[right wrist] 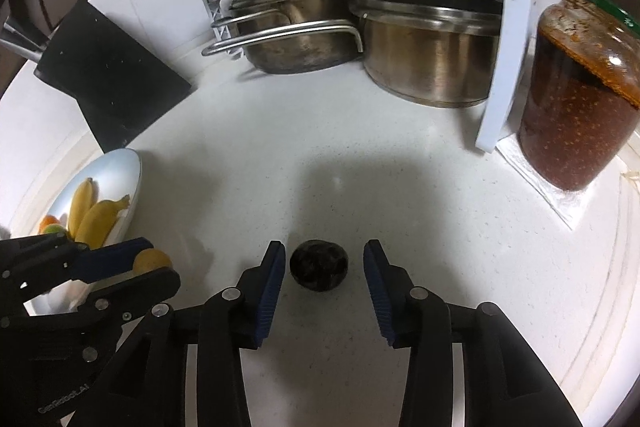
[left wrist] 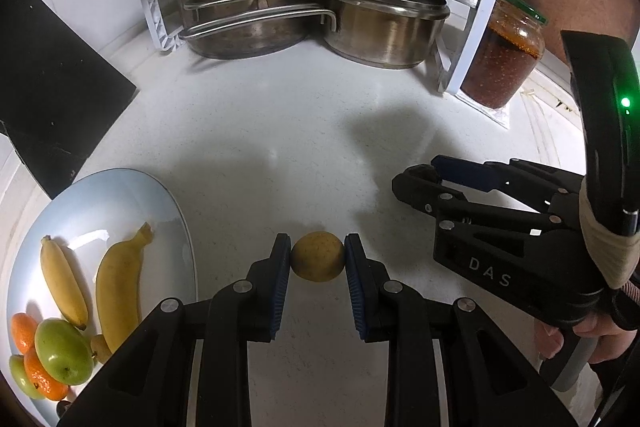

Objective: Organize fruits
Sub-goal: 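Grasp the brown fruit with the left tool while the right tool grasps the plum, then carry the brown fruit in the left tool while the right carries the plum to the plate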

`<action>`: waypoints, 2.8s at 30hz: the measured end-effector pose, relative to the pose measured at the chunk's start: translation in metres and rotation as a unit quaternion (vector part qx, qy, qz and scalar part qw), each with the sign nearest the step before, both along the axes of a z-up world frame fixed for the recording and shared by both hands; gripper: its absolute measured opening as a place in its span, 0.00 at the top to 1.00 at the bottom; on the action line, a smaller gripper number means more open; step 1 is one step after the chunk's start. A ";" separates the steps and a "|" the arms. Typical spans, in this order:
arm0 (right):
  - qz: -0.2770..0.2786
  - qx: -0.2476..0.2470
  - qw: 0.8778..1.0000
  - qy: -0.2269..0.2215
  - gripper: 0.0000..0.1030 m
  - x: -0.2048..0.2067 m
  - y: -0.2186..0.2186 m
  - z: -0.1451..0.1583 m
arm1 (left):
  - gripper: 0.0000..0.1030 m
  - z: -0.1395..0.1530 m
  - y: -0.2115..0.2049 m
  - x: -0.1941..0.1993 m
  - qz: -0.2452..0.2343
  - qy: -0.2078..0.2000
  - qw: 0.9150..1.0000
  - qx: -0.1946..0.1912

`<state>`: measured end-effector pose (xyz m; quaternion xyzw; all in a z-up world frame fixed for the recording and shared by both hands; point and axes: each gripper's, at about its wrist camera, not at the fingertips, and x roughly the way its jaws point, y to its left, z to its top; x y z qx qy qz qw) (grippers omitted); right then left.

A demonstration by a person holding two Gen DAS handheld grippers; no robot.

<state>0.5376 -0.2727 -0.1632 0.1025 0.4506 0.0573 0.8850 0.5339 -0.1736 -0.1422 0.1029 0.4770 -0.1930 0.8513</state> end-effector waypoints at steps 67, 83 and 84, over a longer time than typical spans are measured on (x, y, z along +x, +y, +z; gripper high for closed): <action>0.035 0.023 0.982 -0.184 0.70 -0.153 0.051 0.164 | 0.73 0.151 0.069 -0.161 0.085 -0.235 0.967 -0.056; 0.099 0.036 0.975 -0.197 0.70 -0.133 0.113 0.171 | 0.73 0.158 0.133 -0.165 0.152 -0.250 0.955 -0.036; 0.103 0.037 0.974 -0.197 0.70 -0.131 0.116 0.171 | 0.73 0.157 0.137 -0.166 0.156 -0.250 0.955 -0.034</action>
